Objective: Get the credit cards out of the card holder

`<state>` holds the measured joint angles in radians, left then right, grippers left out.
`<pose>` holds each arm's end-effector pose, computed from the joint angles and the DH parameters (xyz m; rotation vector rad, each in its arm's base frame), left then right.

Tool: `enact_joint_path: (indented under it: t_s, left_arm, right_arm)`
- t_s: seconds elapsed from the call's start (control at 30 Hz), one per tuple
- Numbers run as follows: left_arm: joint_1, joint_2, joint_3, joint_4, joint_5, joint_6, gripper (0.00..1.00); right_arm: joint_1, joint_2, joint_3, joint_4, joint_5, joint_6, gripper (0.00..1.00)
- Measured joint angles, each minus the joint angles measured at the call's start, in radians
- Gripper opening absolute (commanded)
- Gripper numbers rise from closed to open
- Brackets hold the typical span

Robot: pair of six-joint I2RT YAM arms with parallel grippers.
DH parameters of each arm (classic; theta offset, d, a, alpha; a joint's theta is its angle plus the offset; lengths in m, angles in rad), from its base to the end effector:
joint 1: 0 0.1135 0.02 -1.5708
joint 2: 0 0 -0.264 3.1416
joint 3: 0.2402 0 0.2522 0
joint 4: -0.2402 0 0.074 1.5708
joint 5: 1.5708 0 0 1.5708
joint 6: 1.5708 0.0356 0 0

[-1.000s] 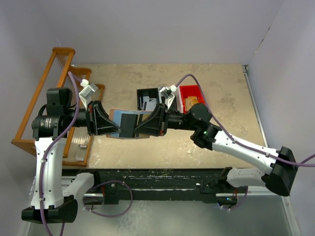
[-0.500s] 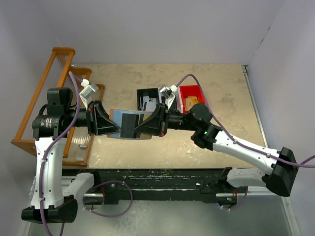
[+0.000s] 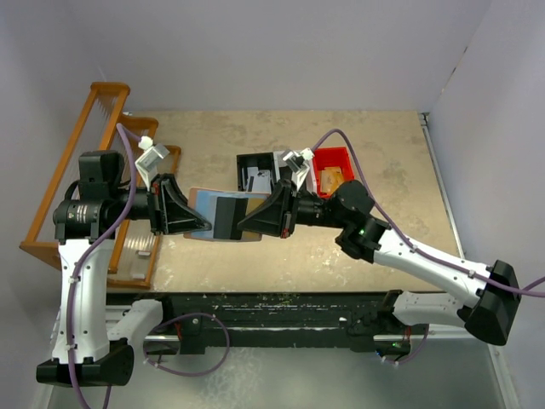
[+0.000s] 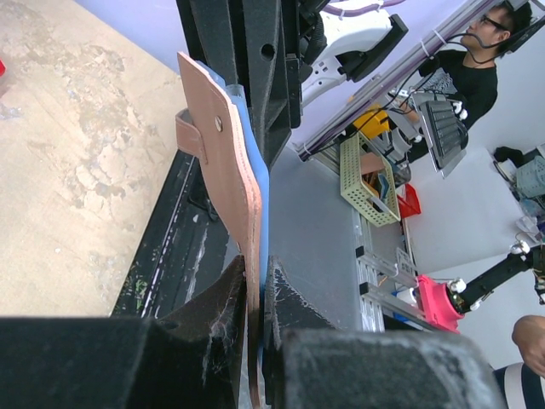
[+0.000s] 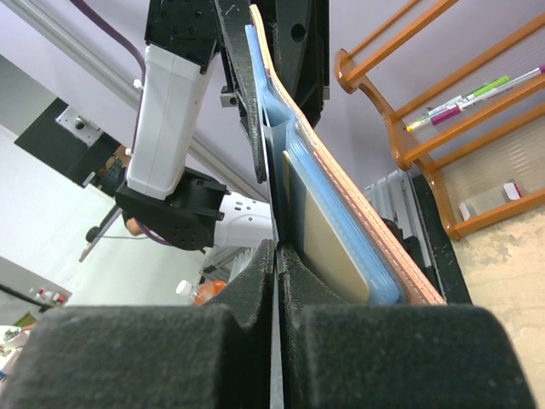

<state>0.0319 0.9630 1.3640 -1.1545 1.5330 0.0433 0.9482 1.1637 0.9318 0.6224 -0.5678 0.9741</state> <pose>0.1274 -0.0315 0.4295 0.7380 1.7418 -1.6516 0.1383 0.2255 0.3976 -0.5909 1.4057 1.9448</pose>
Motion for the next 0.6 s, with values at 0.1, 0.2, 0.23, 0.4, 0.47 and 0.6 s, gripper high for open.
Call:
enact_joint_path:
  t_s: [0.1,0.2,0.23,0.4,0.47,0.6]
  left_arm:
    - [0.0,0.0,0.0,0.0,0.0,-0.002,0.01]
    - [0.0,0.0,0.0,0.0,0.0,-0.005,0.0]
    - [0.0,0.0,0.0,0.002,0.0,-0.006,0.0]
    - [0.0,-0.007,0.0,0.06,-0.051,-0.051,0.0]
    - [0.0,-0.018,0.0,0.101,-0.105,-0.077,0.0]
    - [0.0,-0.04,0.0,0.15,-0.204,-0.096,0.0]
  right_arm:
    - [0.0,-0.003,0.0,-0.014,0.0,-0.009,0.0]
    - [-0.003,-0.028,-0.005,-0.05,0.002,-0.021,0.0]
    - [-0.009,-0.042,-0.007,-0.063,0.002,-0.025,0.0]
    - [-0.071,-0.123,-0.011,-0.169,0.0,-0.052,0.0]
    - [-0.126,-0.158,-0.018,-0.215,0.0,-0.059,0.0]
    - [-0.256,-0.219,-0.021,-0.354,0.004,-0.095,0.0]
